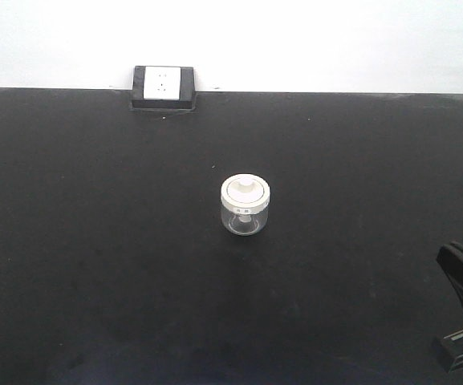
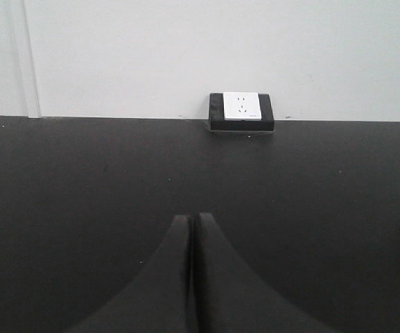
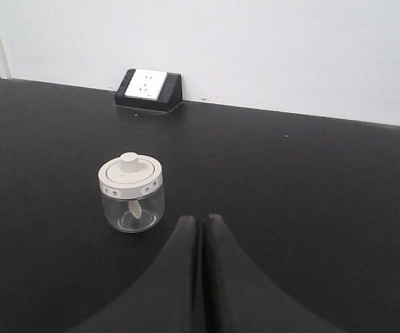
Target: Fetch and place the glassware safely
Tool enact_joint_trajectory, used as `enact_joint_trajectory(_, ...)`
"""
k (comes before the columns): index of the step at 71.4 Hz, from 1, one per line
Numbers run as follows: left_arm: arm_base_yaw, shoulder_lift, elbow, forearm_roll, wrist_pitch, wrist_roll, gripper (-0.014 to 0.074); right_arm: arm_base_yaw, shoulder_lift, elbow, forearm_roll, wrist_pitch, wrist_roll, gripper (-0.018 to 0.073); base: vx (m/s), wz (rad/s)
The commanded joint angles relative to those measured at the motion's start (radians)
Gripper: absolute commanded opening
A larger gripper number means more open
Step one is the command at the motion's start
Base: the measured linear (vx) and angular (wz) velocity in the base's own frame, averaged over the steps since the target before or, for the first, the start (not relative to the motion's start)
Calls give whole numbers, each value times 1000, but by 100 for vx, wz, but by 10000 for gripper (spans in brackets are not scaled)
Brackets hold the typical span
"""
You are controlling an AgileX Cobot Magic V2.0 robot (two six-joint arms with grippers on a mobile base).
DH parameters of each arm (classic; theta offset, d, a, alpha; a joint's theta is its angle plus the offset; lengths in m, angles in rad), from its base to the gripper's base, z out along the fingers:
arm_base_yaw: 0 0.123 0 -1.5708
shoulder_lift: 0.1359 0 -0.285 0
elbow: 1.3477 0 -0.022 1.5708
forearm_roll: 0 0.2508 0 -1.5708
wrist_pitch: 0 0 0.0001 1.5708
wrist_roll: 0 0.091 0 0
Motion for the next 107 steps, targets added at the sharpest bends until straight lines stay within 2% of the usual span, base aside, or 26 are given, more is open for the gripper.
enact_joint_trajectory(1,-10,-12,27,-10,-71,-9,-7,-4,1,-29,1,-57,-6,-8,0,0)
enact_joint_trajectory(88,-10,-12,27,-10,-70,-9,-7,-5,6,-27,2,-53,-12,-8,0,0)
enact_joint_trajectory(97,-10,-12,27,-10,-70,-9,-7,-68,29,-26,56,-32,-77,-8,0,0)
enact_joint_trajectory(107,-10,-12,27,-10,-70,-9,-7,-193,34,21,215,-41,-136,-8,0,0)
